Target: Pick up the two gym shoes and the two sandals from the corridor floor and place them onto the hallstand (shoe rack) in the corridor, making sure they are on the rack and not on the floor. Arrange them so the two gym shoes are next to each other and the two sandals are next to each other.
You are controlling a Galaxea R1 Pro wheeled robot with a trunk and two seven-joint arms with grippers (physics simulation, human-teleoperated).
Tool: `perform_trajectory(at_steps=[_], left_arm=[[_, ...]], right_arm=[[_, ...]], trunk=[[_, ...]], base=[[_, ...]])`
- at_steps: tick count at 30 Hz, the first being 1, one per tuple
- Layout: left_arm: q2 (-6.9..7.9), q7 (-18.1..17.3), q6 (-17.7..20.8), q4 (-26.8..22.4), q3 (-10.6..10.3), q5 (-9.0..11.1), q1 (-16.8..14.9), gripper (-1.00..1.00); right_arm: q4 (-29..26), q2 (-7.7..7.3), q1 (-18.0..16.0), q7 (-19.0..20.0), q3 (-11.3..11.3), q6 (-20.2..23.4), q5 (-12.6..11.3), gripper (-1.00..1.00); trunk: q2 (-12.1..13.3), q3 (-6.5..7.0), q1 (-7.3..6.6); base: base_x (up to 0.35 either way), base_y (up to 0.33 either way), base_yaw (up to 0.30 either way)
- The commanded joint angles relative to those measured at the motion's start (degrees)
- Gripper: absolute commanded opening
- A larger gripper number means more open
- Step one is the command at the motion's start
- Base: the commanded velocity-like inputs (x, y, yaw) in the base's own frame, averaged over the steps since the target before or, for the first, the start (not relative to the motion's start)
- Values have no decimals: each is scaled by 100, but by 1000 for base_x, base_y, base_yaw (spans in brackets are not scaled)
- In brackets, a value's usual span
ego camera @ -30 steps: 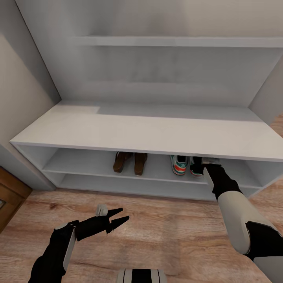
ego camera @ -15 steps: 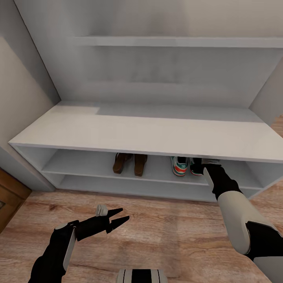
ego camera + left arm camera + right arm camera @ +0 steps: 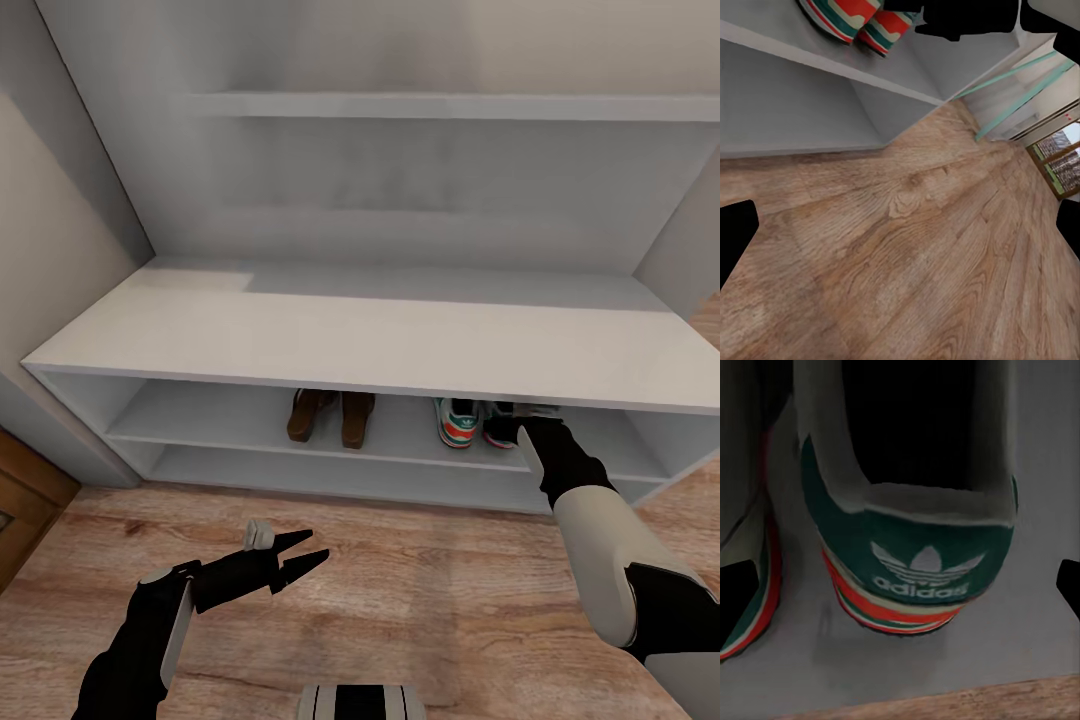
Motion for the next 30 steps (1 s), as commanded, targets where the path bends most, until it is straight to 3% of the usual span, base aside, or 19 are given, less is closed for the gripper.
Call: perform_trajectory(at_steps=[1,8,30], left_arm=[[-8,-42,60,-6,21,-37,-4,100],[-8,-49,60,-6,21,-37,-4,100],[-8,-45,60,-6,24,-37,-4,100]], right_arm=[[-7,3,-3,17,-16,32,58,100],[-7,3,-3,17,-16,28,55,100],[-7,3,4,17,-16,25,54,100]], trunk=[[-2,-4,-1],[-2,-4,-1],[-2,-4,-1]], base=[[0,0,0],[-90,0,0],[-327,0,0]])
